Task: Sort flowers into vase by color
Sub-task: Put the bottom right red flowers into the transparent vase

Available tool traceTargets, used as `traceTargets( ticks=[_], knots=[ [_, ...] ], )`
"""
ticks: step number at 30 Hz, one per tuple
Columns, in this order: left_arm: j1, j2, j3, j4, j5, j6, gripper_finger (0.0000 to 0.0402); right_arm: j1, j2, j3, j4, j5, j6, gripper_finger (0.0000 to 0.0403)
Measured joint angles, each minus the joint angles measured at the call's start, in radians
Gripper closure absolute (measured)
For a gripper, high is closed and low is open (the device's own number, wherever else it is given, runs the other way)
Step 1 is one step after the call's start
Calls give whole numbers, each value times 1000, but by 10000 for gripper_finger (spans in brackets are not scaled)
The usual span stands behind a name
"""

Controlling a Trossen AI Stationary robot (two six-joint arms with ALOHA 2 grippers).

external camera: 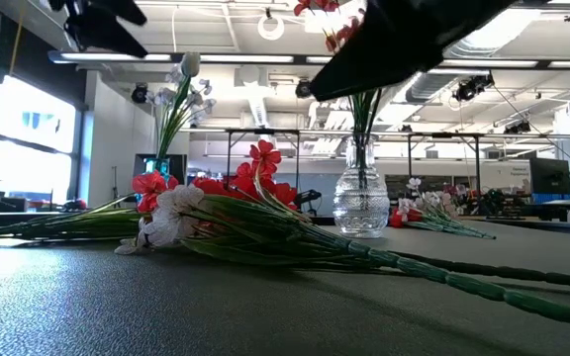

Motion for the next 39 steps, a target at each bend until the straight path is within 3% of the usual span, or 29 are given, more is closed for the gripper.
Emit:
traceTargets(
  ticks=[6, 11, 16, 21, 26, 33, 39],
  knots=[
    [-22, 130, -148, 289, -83, -8, 119, 50, -75, 3, -253, -135, 261, 242],
    [25, 239, -221, 529, 53, 63, 119, 79, -146, 3, -530, -259, 617, 242],
    [72, 330, -235, 582, 75, 111, 119, 95, -153, 1, -653, -301, 847, 242],
    [111, 403, -235, 607, 25, 112, 119, 87, -116, 0, -543, -300, 844, 236],
    [131, 463, -234, 694, -27, 113, 119, 62, -58, 0, -354, -296, 761, 196],
    [106, 482, -234, 715, 53, 102, 119, 40, 70, 16, -73, -370, 619, 155],
    [20, 482, -234, 704, 79, 36, 119, 64, 216, 171, -95, -382, 609, 165]
  ],
)
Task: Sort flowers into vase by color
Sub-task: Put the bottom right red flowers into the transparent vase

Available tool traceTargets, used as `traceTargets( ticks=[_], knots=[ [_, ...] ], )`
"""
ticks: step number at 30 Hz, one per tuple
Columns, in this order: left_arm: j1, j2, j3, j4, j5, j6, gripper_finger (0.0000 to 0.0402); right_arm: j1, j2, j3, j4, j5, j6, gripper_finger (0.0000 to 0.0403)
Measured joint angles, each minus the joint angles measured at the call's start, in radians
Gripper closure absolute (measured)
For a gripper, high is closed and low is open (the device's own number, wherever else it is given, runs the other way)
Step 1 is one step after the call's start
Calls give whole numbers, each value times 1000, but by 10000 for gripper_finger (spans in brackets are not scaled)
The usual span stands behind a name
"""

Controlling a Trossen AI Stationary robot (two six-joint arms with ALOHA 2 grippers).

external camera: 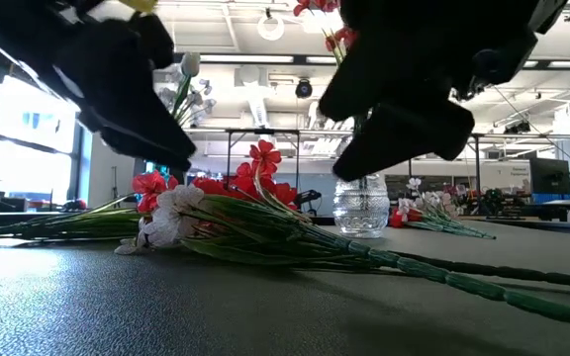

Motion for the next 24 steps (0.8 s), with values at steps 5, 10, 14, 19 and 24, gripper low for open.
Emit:
traceTargets(
  ticks=[5, 10, 14, 19, 24],
  knots=[
    [-83, 0, 0, 2, -15, -45, 119, 5, 139, 185, -197, 2, -6, 183],
    [-138, 0, 0, 2, -58, -72, 119, 3, 229, 346, -441, 30, 24, 209],
    [-151, 0, 0, 1, -78, -73, 119, -6, 258, 399, -514, 26, 1, 242],
    [-147, 0, 0, 2, -133, -49, 119, -24, 252, 401, -574, 23, -21, 290],
    [-140, -1, 0, 8, -137, -56, 119, -20, 208, 400, -618, 13, -23, 316]
  ],
)
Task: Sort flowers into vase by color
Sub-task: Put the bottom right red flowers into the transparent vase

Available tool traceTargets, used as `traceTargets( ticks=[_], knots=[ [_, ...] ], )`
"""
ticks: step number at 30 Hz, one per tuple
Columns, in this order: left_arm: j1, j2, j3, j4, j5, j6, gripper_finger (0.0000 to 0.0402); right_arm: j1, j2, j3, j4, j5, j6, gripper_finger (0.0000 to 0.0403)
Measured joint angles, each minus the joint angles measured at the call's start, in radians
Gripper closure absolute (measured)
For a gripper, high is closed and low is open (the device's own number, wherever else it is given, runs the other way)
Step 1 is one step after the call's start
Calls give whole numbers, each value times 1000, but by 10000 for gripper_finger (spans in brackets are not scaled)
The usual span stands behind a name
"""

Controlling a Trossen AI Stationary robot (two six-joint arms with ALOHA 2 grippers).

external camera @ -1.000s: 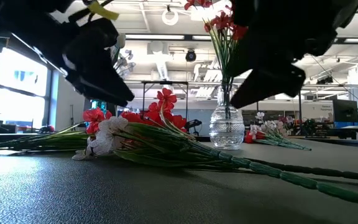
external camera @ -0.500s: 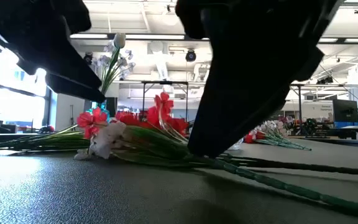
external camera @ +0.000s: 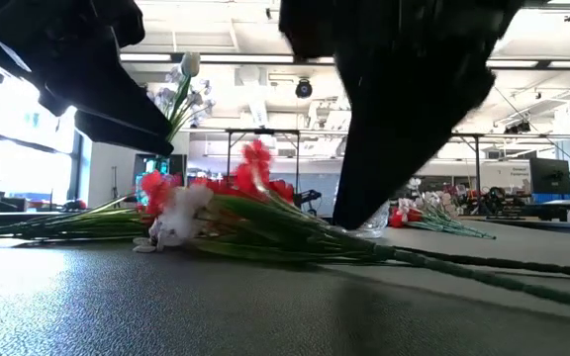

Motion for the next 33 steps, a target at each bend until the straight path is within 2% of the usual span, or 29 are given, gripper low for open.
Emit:
traceTargets(
  ticks=[4, 8, 12, 18, 23, 33],
  knots=[
    [0, 0, 0, 4, 2, -2, 119, 20, -10, 0, 10, 104, 45, 312],
    [-2, 0, 0, 8, 2, -25, 119, 27, 1, -2, 20, 174, 80, 282],
    [-4, 0, 0, 8, 2, -24, 119, 14, 22, -3, 19, 182, 91, 259],
    [-4, 0, 0, 9, 2, -16, 119, -6, 43, -3, 21, 171, 98, 256],
    [-4, 0, 0, 9, 2, -16, 119, -7, 43, -3, 11, 170, 102, 285],
    [-4, 0, 0, 9, 3, -10, 119, 5, 43, 0, -47, 166, 111, 393]
  ],
)
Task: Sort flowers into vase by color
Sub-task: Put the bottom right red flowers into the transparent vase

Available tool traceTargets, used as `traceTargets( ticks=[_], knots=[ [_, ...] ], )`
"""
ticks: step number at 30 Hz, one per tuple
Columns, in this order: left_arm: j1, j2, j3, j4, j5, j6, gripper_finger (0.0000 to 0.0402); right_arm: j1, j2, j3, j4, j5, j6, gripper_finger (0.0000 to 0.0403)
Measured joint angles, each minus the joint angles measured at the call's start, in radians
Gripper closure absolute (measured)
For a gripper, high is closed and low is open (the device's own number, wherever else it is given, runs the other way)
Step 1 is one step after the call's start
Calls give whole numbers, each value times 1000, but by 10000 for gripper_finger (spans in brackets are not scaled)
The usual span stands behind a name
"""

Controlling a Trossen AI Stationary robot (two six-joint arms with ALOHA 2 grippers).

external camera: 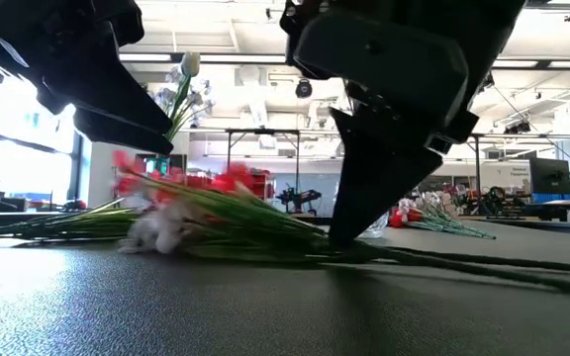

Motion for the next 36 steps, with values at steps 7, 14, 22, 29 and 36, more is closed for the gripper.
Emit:
traceTargets(
  ticks=[7, 14, 22, 29, 36],
  knots=[
    [0, 0, 0, 0, 0, 0, 119, 59, 0, 62, -192, 35, 59, 401],
    [0, 0, 0, 2, 0, 0, 119, 141, 0, 123, -379, 55, 197, 401],
    [1, 0, 0, 14, 0, 10, 119, 150, -1, 134, -380, 77, 204, 395],
    [2, 0, 0, 14, 0, 16, 119, 75, -1, 134, -190, 2, -23, 307],
    [1, 0, 0, 14, 0, 19, 119, 25, -1, 134, -230, -164, -120, 199]
  ],
)
